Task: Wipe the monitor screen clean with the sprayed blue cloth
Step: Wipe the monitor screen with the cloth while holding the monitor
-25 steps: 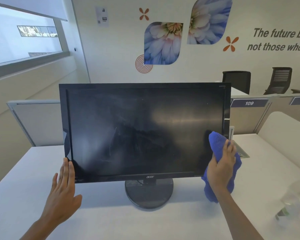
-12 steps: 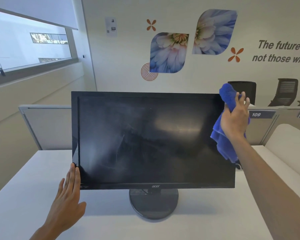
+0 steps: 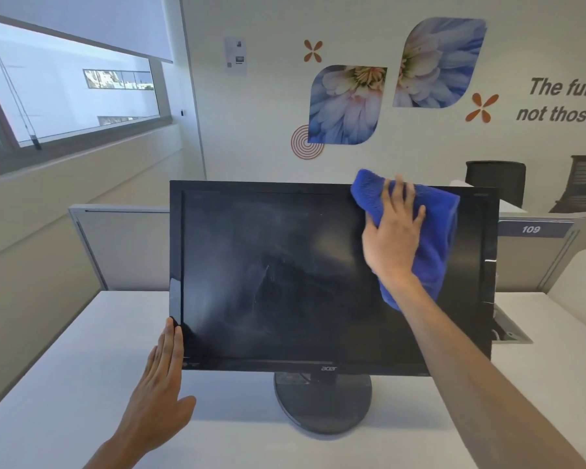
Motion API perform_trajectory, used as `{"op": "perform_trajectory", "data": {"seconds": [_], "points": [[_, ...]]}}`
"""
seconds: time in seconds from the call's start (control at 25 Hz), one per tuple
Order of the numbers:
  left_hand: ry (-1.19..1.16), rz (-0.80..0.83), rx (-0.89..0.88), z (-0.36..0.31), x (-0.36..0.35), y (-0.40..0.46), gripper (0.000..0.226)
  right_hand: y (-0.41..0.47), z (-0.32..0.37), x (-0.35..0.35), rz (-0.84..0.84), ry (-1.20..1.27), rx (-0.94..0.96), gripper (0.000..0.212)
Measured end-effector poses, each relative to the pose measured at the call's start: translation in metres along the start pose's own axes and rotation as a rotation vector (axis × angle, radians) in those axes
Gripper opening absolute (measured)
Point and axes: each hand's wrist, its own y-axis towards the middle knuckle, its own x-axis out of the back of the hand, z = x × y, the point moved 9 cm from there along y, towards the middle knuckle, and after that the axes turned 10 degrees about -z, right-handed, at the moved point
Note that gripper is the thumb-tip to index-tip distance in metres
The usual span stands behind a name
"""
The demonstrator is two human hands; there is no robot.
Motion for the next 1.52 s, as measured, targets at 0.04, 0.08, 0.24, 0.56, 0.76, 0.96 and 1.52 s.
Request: {"op": "perform_trajectory", "data": {"seconds": [0.04,0.08,0.24,0.56,0.76,0.96,1.52], "points": [[-0.016,-0.004,-0.005,-0.001,0.0,0.0,0.114,-0.005,0.02,-0.005,0.009,0.004,0.042,0.066],[-0.034,-0.009,-0.007,-0.001,0.0,0.0,0.115,-0.01,0.04,-0.01,0.021,0.009,0.086,0.066],[-0.119,-0.014,0.006,-0.002,0.001,0.0,0.117,-0.029,0.123,-0.027,0.05,0.057,0.249,0.069],[-0.219,-0.044,-0.037,0.004,0.003,0.0,0.115,-0.049,0.26,-0.056,0.145,0.079,0.506,0.065],[-0.207,-0.058,-0.083,0.008,0.004,0.0,0.113,-0.053,0.3,-0.065,0.153,0.085,0.596,0.064],[-0.22,-0.067,-0.113,0.01,0.005,0.001,0.11,-0.088,0.286,-0.069,0.166,0.103,0.65,0.068],[-0.443,-0.168,0.031,0.028,0.017,-0.006,0.087,-0.303,0.225,-0.089,0.432,0.126,0.807,0.069]]}}
